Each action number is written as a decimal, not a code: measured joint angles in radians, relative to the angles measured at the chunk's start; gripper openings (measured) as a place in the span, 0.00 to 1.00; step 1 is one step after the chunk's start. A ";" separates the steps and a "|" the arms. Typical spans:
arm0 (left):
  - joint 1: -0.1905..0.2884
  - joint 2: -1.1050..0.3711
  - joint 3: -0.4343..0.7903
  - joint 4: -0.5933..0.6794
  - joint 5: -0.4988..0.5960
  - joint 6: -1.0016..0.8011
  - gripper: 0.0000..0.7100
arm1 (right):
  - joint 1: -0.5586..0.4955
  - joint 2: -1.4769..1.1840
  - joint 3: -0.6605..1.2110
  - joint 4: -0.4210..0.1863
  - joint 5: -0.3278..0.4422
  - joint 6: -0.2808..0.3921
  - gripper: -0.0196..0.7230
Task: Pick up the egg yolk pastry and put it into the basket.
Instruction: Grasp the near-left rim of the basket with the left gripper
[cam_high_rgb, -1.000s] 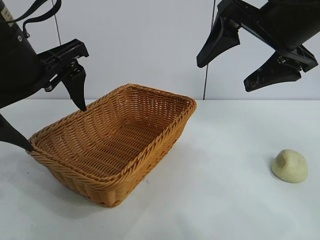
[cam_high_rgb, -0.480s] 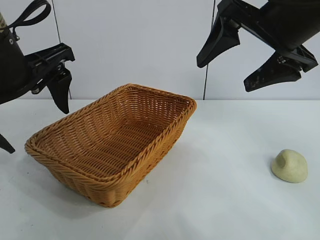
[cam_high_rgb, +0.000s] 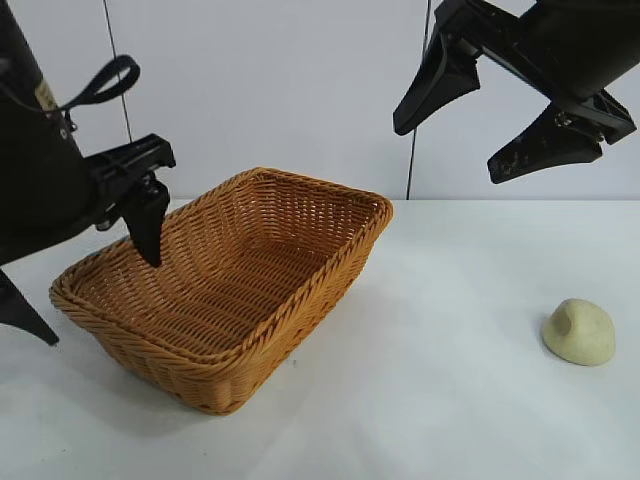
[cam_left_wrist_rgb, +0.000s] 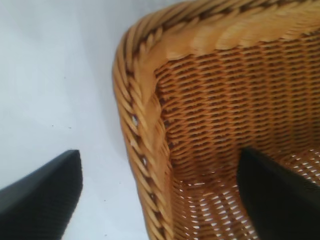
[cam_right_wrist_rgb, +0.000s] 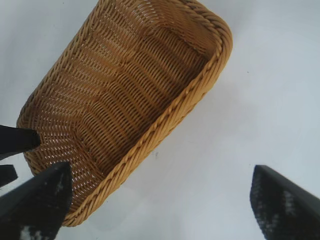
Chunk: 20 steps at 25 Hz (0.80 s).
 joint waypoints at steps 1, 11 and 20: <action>0.000 0.021 0.000 -0.007 -0.015 0.001 0.86 | 0.000 0.000 0.000 0.000 0.000 0.000 0.96; 0.060 0.148 0.000 -0.263 -0.112 0.272 0.86 | 0.000 0.000 0.000 0.000 0.000 0.000 0.96; 0.109 0.153 0.000 -0.326 -0.124 0.389 0.86 | 0.000 0.000 0.000 0.000 0.002 0.000 0.96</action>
